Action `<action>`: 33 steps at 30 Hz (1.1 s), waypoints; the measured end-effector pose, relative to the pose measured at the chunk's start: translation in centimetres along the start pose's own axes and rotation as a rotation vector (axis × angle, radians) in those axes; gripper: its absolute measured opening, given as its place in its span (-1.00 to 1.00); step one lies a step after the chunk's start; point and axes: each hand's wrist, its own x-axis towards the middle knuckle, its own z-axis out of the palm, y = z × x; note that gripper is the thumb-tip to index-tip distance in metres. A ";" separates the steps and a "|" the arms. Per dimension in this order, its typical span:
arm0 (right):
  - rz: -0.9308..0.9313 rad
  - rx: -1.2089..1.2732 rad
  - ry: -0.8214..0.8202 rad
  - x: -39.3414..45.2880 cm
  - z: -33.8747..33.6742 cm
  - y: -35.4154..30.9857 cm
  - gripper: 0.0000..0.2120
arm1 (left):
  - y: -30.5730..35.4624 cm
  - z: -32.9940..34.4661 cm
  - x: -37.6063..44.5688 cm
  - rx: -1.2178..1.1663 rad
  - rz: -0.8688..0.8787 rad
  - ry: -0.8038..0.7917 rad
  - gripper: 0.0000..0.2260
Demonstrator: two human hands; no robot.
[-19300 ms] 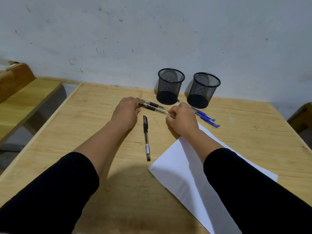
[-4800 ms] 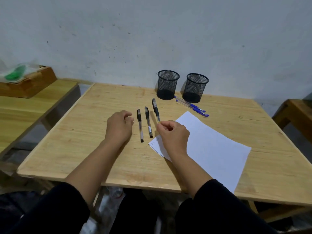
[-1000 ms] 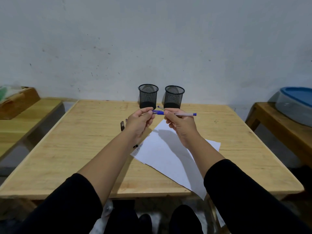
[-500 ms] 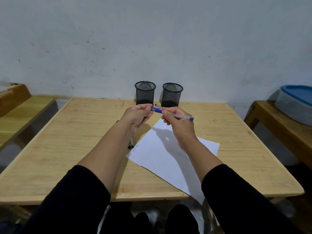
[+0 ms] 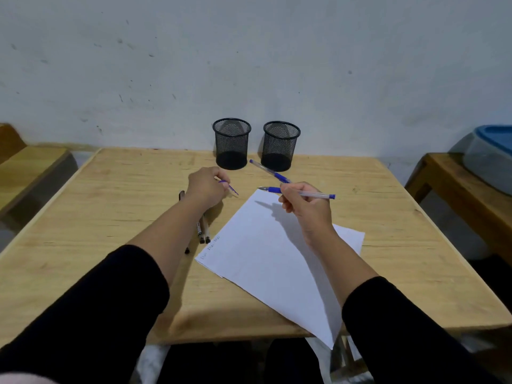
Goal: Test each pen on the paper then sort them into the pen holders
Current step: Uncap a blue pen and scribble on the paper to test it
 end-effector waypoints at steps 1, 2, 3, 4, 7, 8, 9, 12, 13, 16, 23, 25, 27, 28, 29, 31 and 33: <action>0.015 -0.013 -0.003 0.1 -0.1 0.1 -0.87 | -0.1 0.2 0.3 0.048 0.000 -0.023 -0.93; 0.030 -0.023 -0.003 0.1 -0.2 0.3 -0.86 | -0.1 0.5 0.5 0.088 0.001 -0.038 -0.93; 0.045 -0.031 0.000 0.2 -0.2 0.5 -0.86 | 0.0 0.7 0.7 0.119 0.007 -0.047 -0.93; 0.063 -0.039 0.004 0.2 -0.2 0.6 -0.87 | 0.1 0.9 0.9 0.145 0.017 -0.053 -0.92; 0.128 -0.008 0.020 0.0 0.0 0.9 -0.90 | 0.2 1.4 1.5 0.172 0.048 -0.043 -0.89; 0.157 0.041 0.026 -0.2 0.1 0.9 -0.89 | 0.2 1.5 1.6 0.180 0.055 -0.042 -0.88; 0.182 0.082 0.028 -0.3 0.2 1.0 -0.89 | 0.2 1.6 1.6 0.187 0.065 -0.045 -0.86; 0.207 0.091 0.029 -0.4 0.2 1.2 -0.90 | 0.4 1.8 1.1 0.198 0.099 -0.044 -0.73; 0.207 0.081 0.030 -0.5 0.1 1.3 -0.90 | 0.5 1.7 0.5 0.185 0.125 -0.027 -0.71; 0.192 0.040 0.034 -1.0 -0.4 1.0 -0.87 | 1.1 1.0 -2.4 0.114 0.207 -0.004 -0.73; 0.125 -0.060 0.014 -2.3 -2.6 0.4 -0.89 | -1.7 0.9 -11.8 0.144 0.333 0.002 -0.80; 0.130 -0.027 0.003 -2.4 -3.2 0.4 -0.89 | -3.1 1.0 -13.3 0.180 0.359 -0.005 -0.81; 0.158 0.056 -0.023 -2.4 -3.3 0.5 -0.91 | -4.0 1.0 -14.3 0.201 0.379 0.006 -0.85; 0.173 0.075 -0.047 -2.5 -3.1 0.5 -0.90 | -4.3 1.0 -14.7 0.210 0.392 0.016 -0.86; 0.183 0.076 -0.074 -2.7 -2.8 0.5 -0.89 | -4.4 1.1 -15.0 0.215 0.406 0.028 -0.86; 0.175 0.046 -0.136 -3.2 -1.9 0.4 -0.90 | -4.6 1.4 -15.4 0.212 0.425 0.055 -0.86; 0.129 -0.091 -0.175 -3.6 -0.7 0.4 -0.94 | -4.8 1.6 -15.7 0.204 0.430 0.075 -0.87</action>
